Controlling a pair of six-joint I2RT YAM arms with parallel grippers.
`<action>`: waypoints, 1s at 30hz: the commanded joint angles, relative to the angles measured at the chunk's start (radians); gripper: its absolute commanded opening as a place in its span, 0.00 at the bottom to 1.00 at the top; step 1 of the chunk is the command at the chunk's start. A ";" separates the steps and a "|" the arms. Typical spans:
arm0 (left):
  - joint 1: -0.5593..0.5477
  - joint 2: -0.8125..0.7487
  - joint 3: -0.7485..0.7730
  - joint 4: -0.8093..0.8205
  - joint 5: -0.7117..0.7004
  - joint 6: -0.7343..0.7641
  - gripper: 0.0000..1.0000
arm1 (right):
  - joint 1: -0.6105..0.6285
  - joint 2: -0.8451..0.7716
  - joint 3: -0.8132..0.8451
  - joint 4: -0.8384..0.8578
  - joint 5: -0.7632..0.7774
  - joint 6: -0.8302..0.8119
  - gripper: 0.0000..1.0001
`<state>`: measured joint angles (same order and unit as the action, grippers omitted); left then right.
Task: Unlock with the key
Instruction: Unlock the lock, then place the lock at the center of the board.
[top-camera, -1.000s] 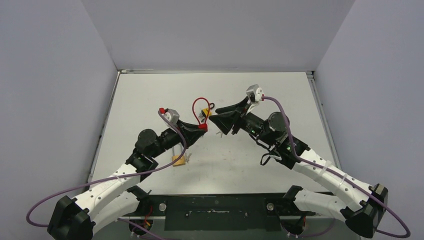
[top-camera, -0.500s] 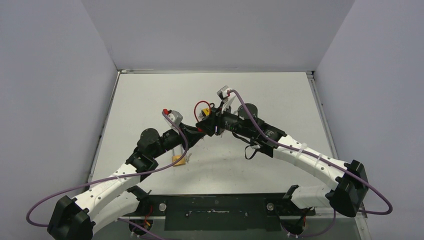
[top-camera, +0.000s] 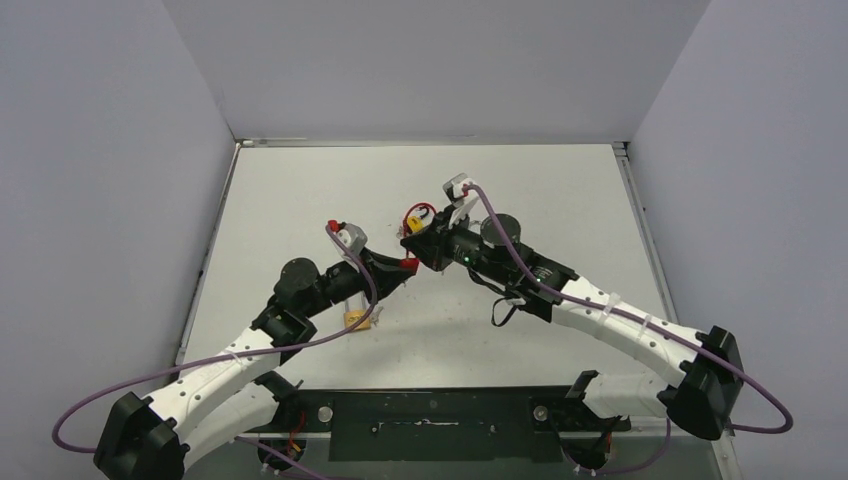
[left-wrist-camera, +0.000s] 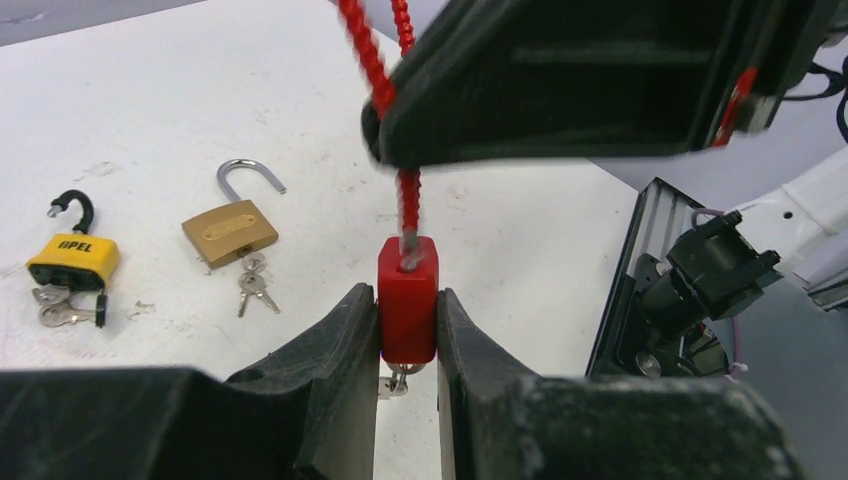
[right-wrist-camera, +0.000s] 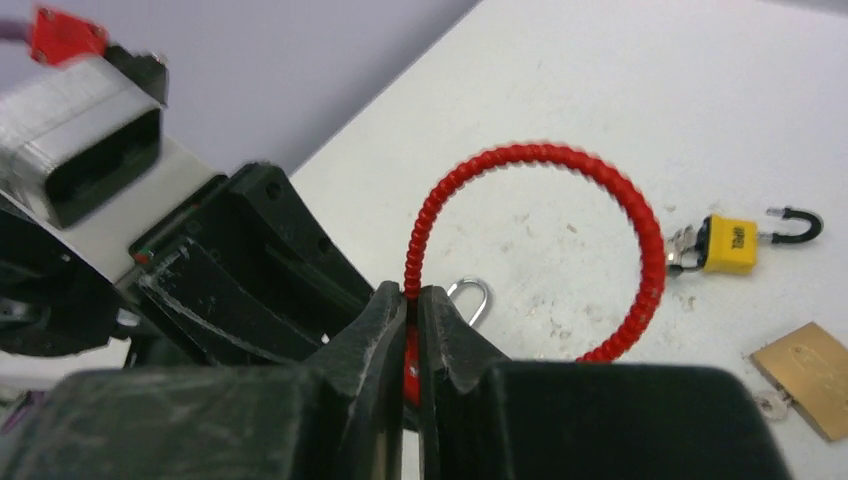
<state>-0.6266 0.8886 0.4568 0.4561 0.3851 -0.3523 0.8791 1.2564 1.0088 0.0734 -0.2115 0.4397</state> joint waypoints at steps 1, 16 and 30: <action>-0.002 -0.027 -0.012 0.032 0.054 0.003 0.00 | -0.003 -0.152 -0.040 0.225 0.170 0.010 0.00; -0.001 0.007 -0.017 -0.021 -0.044 -0.043 0.00 | -0.003 -0.219 -0.094 0.281 0.220 0.072 0.79; 0.097 0.129 -0.033 -0.057 -0.244 -0.221 0.00 | -0.005 -0.329 -0.147 0.209 0.350 0.105 0.85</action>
<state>-0.5941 0.9455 0.3603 0.4068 0.2359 -0.4725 0.8768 0.9257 0.8814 0.2913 0.1135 0.5190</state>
